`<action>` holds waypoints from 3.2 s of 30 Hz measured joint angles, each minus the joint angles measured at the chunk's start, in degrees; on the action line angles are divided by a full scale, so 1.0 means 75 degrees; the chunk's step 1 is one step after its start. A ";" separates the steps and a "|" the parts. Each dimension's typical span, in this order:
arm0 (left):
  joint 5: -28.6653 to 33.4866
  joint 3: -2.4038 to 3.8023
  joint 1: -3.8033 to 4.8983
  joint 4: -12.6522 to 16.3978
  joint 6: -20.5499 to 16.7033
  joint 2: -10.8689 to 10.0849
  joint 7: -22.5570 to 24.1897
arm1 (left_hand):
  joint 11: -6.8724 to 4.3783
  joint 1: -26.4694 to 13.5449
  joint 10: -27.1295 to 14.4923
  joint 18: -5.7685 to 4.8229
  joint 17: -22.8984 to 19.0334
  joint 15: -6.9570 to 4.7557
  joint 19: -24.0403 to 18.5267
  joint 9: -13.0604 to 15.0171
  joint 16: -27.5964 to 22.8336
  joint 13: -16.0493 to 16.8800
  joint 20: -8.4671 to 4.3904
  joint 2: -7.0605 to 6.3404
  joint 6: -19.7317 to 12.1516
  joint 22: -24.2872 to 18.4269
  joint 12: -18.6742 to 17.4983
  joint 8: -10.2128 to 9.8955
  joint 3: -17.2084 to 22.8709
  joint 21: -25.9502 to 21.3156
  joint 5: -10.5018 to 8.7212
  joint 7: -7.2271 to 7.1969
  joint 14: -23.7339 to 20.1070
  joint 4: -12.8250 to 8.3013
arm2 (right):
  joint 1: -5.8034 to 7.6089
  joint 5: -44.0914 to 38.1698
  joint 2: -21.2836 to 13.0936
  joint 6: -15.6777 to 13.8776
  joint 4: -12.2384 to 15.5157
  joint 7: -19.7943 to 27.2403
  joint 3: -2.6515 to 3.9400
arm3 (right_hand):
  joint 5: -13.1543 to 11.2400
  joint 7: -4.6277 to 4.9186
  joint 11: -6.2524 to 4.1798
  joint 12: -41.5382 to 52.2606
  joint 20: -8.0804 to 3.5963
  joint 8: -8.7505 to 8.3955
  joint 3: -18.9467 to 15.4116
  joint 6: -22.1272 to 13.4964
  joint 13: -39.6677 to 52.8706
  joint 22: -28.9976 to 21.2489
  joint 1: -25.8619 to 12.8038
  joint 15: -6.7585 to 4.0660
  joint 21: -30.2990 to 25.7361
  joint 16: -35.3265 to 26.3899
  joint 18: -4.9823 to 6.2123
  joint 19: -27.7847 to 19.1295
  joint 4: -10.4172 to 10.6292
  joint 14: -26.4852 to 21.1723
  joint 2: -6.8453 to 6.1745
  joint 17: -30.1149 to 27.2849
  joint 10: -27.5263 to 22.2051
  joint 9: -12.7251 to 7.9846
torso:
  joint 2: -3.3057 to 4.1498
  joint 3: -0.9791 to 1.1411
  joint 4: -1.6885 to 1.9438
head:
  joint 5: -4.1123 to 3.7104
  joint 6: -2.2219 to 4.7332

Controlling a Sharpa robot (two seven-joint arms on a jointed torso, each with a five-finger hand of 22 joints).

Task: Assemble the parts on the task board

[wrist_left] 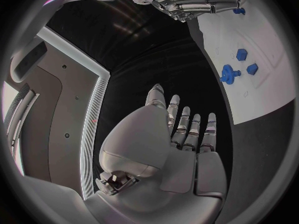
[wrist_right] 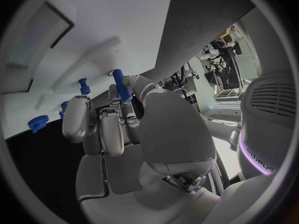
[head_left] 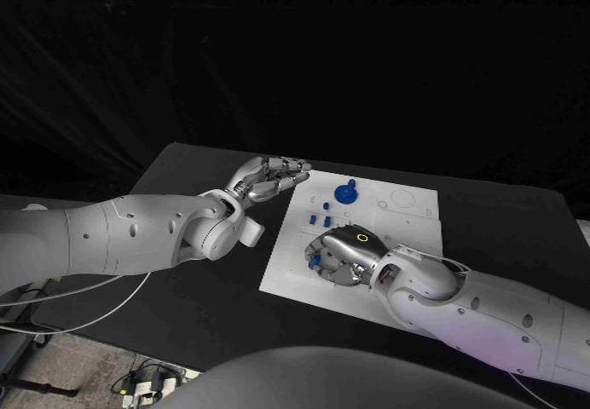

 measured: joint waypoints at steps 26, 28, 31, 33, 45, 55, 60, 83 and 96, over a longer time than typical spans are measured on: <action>-0.0003 -0.0001 -0.0003 -0.0047 0.0112 0.0050 -0.0112 | 0.0027 0.0070 0.0027 -0.0001 -0.0001 0.0055 0.0082 0.0000 0.0029 -0.0002 0.0025 -0.0011 -0.0027 0.0044 0.0000 0.0000 0.0021 0.0027 0.0028 0.0027 0.0055 -0.0021 | -0.0048 -0.0277 0.0016 -0.0113 -0.0021 -0.0147 -0.0012 | -0.0045 0.0000 0.0000 0.0014 0.0000 0.0000 0.0030 0.0000 0.0006 -0.0002 0.0031 0.0000 0.0000 0.0000 0.0000 0.0000 -0.0030 0.0000 -0.0034 -0.0002 0.0000 -0.0004 | -0.0001 -0.0001 0.0000 | 0.0011 0.0000; -0.0003 -0.0001 -0.0004 -0.0048 0.0118 0.0051 -0.0120 | 0.0048 0.0133 0.0006 -0.0001 -0.0002 0.0055 0.0082 0.0000 0.0058 -0.0002 0.0026 -0.0009 -0.0027 0.0044 0.0000 0.0000 0.0021 0.0027 0.0060 0.0027 0.0055 -0.0021 | -0.0061 -0.0280 0.0031 -0.0112 -0.0032 -0.0153 -0.0011 | -0.0045 0.0000 0.0000 0.0014 -0.0017 0.0000 0.0029 0.0000 0.0006 -0.0002 0.0031 0.0000 0.0000 0.0000 0.0000 -0.0018 -0.0030 0.0000 -0.0034 -0.0002 0.0000 -0.0005 | -0.0001 -0.0001 0.0001 | 0.0015 0.0000; -0.0003 -0.0001 -0.0004 -0.0048 0.0131 0.0053 -0.0134 | 0.0055 0.0132 -0.0001 -0.0001 -0.0002 0.0055 0.0082 0.0001 0.0058 -0.0002 0.0026 -0.0009 -0.0027 0.0044 0.0000 0.0000 0.0021 0.0027 0.0060 0.0027 0.0055 -0.0021 | -0.0080 -0.0283 0.0048 -0.0104 -0.0048 -0.0166 -0.0011 | -0.0045 0.0000 0.0000 0.0013 -0.0029 -0.0032 0.0029 0.0000 0.0006 -0.0002 0.0030 0.0000 0.0000 -0.0030 0.0000 -0.0029 -0.0030 0.0000 -0.0034 -0.0003 0.0000 0.0001 | -0.0001 -0.0001 0.0001 | 0.0017 0.0000; -0.0004 -0.0001 -0.0004 -0.0049 0.0139 0.0054 -0.0143 | 0.0055 0.0132 -0.0001 -0.0001 -0.0002 0.0055 0.0099 0.0000 0.0058 -0.0002 0.0008 -0.0009 -0.0027 0.0053 0.0027 0.0000 0.0021 0.0027 0.0060 0.0027 0.0055 -0.0021 | -0.0088 -0.0285 0.0057 -0.0098 -0.0058 -0.0177 -0.0009 | -0.0046 0.0017 0.0000 0.0013 -0.0002 -0.0032 0.0029 -0.0029 0.0006 -0.0002 0.0030 0.0000 0.0000 -0.0030 0.0000 -0.0056 -0.0030 0.0000 -0.0034 -0.0012 0.0000 0.0002 | -0.0001 -0.0001 0.0003 | 0.0021 0.0000; -0.0005 0.0000 -0.0005 -0.0051 0.0177 0.0055 -0.0187 | 0.0085 0.0265 0.0029 0.0000 0.0009 0.0109 0.0136 0.0001 0.0146 -0.0002 0.0026 0.0018 0.0015 0.0072 0.0072 0.0000 0.0064 0.0059 0.0126 0.0069 0.0109 -0.0019 | -0.0098 -0.0295 0.0091 -0.0024 -0.0072 -0.0263 -0.0003 | -0.0560 -0.0022 -0.0105 -0.0104 0.0045 -0.0304 0.0071 -0.0316 -0.0041 0.0004 0.0030 0.0079 -0.0228 -0.0162 -0.0001 -0.0239 -0.0072 -0.0136 -0.0034 -0.0214 -0.0022 -0.0090 | -0.0002 -0.0001 0.0001 | 0.0025 0.0000; -0.0005 0.0000 -0.0006 -0.0050 0.0196 0.0056 -0.0213 | 0.0110 0.0272 0.0054 0.0001 0.0009 0.0109 0.0136 0.0000 0.0177 -0.0003 0.0026 0.0011 0.0028 0.0071 0.0072 0.0000 0.0064 0.0059 0.0202 0.0081 0.0109 -0.0019 | -0.0094 -0.0299 0.0105 0.0083 -0.0080 -0.0372 0.0001 | -0.0976 -0.0144 -0.0114 -0.0343 0.0165 -0.0474 0.0105 -0.0513 -0.0074 0.0003 -0.0003 0.0210 -0.0519 -0.0250 -0.0001 -0.0496 -0.0105 -0.0324 -0.0065 -0.0410 -0.0465 -0.0181 | -0.0003 -0.0001 0.0000 | 0.0015 0.0000; -0.0005 0.0000 -0.0006 -0.0050 0.0203 0.0058 -0.0224 | 0.0110 0.0286 0.0054 0.0000 0.0008 0.0122 0.0136 0.0001 0.0177 -0.0003 0.0026 0.0025 0.0028 0.0071 0.0072 0.0000 0.0064 0.0059 0.0238 0.0081 0.0122 -0.0019 | -0.0107 -0.0301 0.0102 0.0176 -0.0085 -0.0436 -0.0010 | -0.1189 -0.0186 -0.0016 -0.0386 0.0218 -0.0572 0.0103 -0.0607 -0.0076 0.0002 -0.0044 0.0262 -0.0643 -0.0296 -0.0001 -0.0603 -0.0103 -0.0397 -0.0101 -0.0492 -0.0847 -0.0221 | -0.0001 -0.0001 0.0000 | 0.0018 0.0000; -0.0005 -0.0001 -0.0010 -0.0060 0.0212 0.0086 -0.0262 | 0.0137 0.0332 0.0082 -0.0001 0.0007 0.0136 0.0164 0.0001 0.0177 -0.0003 -0.0002 0.0010 0.0027 0.0110 0.0072 0.0000 0.0063 0.0058 0.0268 0.0080 0.0137 -0.0019 | 0.0231 -0.0306 -0.0680 -0.0550 0.0812 -0.0474 -0.0003 | -0.2498 -0.0870 0.0185 0.0144 0.0313 -0.1280 -0.0966 -0.2694 0.0365 0.0000 -0.0090 0.0328 -0.1272 -0.0385 0.0000 -0.0835 0.0523 -0.0658 -0.0233 -0.0762 -0.2950 -0.1376 | -0.0003 0.0001 -0.0002 | -0.0083 0.0000; -0.0006 0.0000 -0.0019 -0.0068 0.0214 0.0116 -0.0262 | 0.0137 0.0332 0.0082 0.0000 0.0009 0.0136 0.0280 0.0001 0.0204 -0.0003 0.0005 0.0010 -0.0001 0.0320 0.0072 0.0000 0.0063 0.0127 0.0295 0.0108 0.0137 -0.0019 | 0.1478 0.0241 -0.2492 -0.0954 0.2367 -0.0322 0.0006 | -0.2657 -0.0783 -0.0012 0.1007 0.0270 -0.0834 -0.1435 -0.1781 0.0327 -0.0001 -0.0106 0.0242 -0.2149 -0.0755 0.0240 -0.1398 0.1271 -0.1235 -0.0137 -0.1356 -0.2002 -0.1670 | -0.0012 -0.0004 -0.0001 | -0.0377 0.0000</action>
